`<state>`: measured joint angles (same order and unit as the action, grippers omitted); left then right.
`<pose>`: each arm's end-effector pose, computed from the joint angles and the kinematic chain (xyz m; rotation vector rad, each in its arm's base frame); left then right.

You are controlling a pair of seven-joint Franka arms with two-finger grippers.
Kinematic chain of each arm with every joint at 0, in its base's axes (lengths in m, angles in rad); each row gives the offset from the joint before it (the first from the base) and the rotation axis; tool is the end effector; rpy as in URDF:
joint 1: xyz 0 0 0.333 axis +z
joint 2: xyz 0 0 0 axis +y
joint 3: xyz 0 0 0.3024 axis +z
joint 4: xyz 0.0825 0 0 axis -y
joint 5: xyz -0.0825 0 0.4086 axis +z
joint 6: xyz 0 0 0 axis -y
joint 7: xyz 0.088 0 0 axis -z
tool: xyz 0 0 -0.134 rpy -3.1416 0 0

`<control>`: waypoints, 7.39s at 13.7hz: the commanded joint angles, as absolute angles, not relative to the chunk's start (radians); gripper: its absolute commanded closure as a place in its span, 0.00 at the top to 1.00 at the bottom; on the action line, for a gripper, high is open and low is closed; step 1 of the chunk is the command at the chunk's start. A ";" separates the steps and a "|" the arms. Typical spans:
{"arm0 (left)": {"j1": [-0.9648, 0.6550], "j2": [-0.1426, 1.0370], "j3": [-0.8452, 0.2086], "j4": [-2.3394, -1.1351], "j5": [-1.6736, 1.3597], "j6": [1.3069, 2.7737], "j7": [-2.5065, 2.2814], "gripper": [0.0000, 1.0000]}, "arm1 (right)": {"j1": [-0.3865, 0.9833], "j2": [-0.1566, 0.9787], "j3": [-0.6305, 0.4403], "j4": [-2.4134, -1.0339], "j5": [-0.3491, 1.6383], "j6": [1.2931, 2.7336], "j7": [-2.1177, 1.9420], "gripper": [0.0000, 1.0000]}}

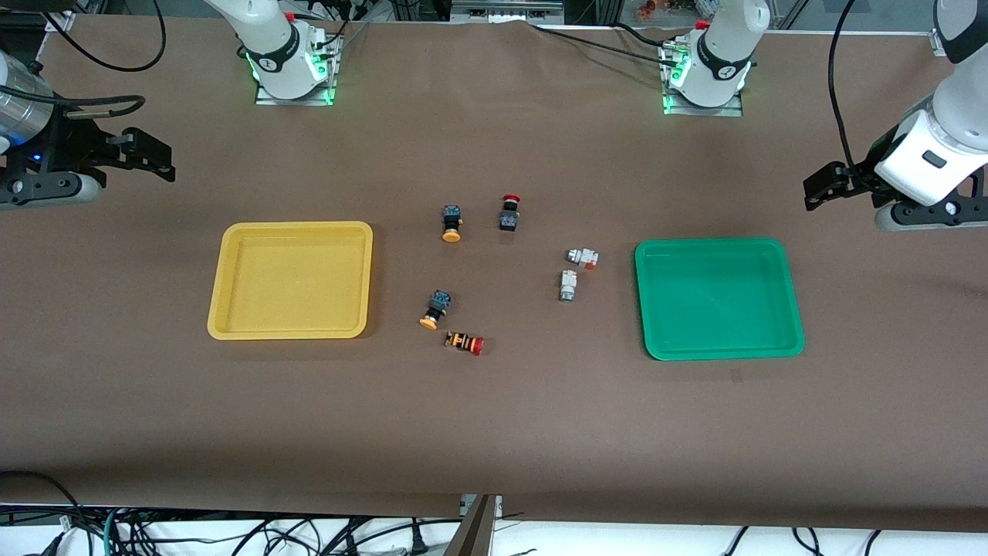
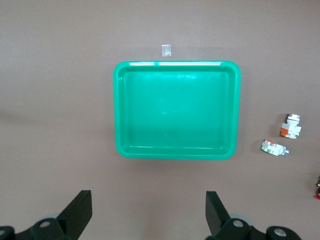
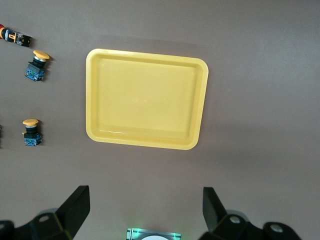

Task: Place green and yellow buttons in trays
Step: 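Reach both grippers down toward the green and yellow buttons, then grasp green and yellow buttons with the left and right grippers, then release the buttons into the matching green and yellow trays with both grippers, then grasp second green and yellow buttons with the left and right grippers, then place the second green and yellow buttons into their matching trays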

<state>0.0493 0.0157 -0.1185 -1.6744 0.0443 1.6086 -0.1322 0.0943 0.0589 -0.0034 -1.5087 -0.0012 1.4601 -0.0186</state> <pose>0.5786 -0.0339 0.5268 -3.0877 -0.0918 0.1186 0.5792 0.0527 0.5712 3.1271 0.1713 -0.1683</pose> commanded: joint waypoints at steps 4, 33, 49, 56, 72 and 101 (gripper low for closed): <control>0.037 0.034 -0.110 -1.641 0.023 1.598 -0.110 1.00 | 0.092 0.063 0.000 -1.491 -0.006 1.450 -0.035 1.00; -0.394 0.738 -0.178 -1.617 -0.041 2.221 -0.408 0.48 | 0.636 0.508 0.003 -1.750 0.207 2.061 0.512 1.00; -0.114 0.633 -0.155 -1.611 0.176 1.862 -0.273 0.09 | 0.730 0.526 -0.006 -1.913 0.206 2.307 0.517 0.00; -0.103 0.551 -0.196 -1.597 0.112 1.813 -0.377 1.00 | 0.579 0.518 -0.253 -1.825 0.201 2.112 0.097 0.00; -0.325 0.529 -0.281 -1.951 0.038 2.360 -1.655 1.00 | 0.500 0.583 -0.238 -1.628 0.209 1.986 0.341 1.00; 0.117 0.404 -0.284 -1.757 0.196 1.826 -0.430 1.00 | 0.729 0.623 -0.423 -1.601 0.255 1.922 0.275 0.00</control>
<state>0.1250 0.4750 -0.2727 -1.8149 0.1757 1.9298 -0.4499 0.7200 0.6759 -0.4078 -1.5252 0.2635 1.9489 0.3503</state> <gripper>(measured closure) 0.225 0.586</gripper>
